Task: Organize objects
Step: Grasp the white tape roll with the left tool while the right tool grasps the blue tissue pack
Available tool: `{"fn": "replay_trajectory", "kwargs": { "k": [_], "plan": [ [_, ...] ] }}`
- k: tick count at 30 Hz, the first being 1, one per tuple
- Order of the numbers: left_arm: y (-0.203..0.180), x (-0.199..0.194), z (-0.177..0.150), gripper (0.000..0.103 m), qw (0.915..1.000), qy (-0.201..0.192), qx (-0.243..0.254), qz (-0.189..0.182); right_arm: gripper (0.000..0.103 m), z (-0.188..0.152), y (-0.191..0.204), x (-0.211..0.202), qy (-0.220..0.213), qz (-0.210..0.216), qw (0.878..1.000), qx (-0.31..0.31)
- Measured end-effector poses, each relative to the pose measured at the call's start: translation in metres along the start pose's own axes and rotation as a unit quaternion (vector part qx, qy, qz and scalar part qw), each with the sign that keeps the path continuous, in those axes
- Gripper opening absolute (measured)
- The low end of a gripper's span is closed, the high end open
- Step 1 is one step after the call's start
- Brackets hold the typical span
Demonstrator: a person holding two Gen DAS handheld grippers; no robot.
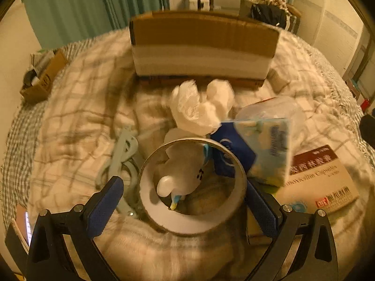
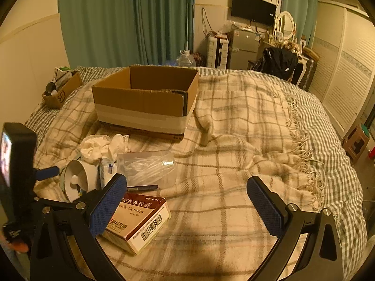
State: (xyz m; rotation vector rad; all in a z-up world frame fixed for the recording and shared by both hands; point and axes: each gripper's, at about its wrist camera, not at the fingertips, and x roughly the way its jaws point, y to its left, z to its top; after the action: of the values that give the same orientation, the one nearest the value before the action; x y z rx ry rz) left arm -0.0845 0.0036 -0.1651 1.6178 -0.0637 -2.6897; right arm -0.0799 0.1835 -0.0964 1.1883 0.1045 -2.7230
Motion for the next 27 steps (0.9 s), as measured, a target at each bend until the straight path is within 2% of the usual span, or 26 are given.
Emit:
{"fn": "replay_trajectory", "kwargs": {
  "k": [1,2,7,10,12,15,20,23,25,27],
  "plan": [
    [0.002,0.002,0.000,0.087,0.9998,0.006,-0.005,-0.018,0.103,0.001,0.000,0.003,0.003,0.000,1.000,-0.001],
    [0.004,0.004,0.000,0.083,0.9993,0.011,-0.008,-0.035,0.103,0.001,0.001,0.004,0.005,-0.001,1.000,-0.002],
    [0.010,-0.017,0.000,0.083,0.9991,-0.010,-0.011,-0.039,0.103,0.005,0.009,0.002,0.003,-0.013,1.000,-0.009],
    [0.013,-0.041,0.002,0.083,0.9991,-0.039,0.008,-0.014,0.103,0.006,0.018,-0.001,0.002,-0.002,1.000,-0.016],
    [0.019,-0.054,0.003,0.083,0.9978,-0.059,0.023,0.022,0.102,0.007,0.029,-0.002,0.004,0.010,1.000,-0.025],
    [0.035,-0.061,0.006,0.083,0.9966,-0.067,0.020,0.042,0.102,0.008,0.051,0.004,0.013,0.032,0.998,-0.045],
    [0.065,-0.054,-0.001,0.083,0.9975,-0.056,-0.011,0.042,0.087,0.005,0.085,0.027,0.057,0.048,0.994,-0.079],
    [0.078,-0.051,-0.006,0.083,0.9975,-0.052,-0.026,0.040,0.079,0.000,0.097,0.048,0.100,0.054,0.990,-0.088],
    [0.085,-0.051,-0.008,0.083,0.9974,-0.053,-0.035,0.032,0.066,-0.005,0.103,0.059,0.123,0.061,0.986,-0.092],
    [0.089,-0.050,-0.009,0.083,0.9974,-0.053,-0.039,0.029,0.064,-0.009,0.110,0.072,0.145,0.072,0.982,-0.095]
  ]
}}
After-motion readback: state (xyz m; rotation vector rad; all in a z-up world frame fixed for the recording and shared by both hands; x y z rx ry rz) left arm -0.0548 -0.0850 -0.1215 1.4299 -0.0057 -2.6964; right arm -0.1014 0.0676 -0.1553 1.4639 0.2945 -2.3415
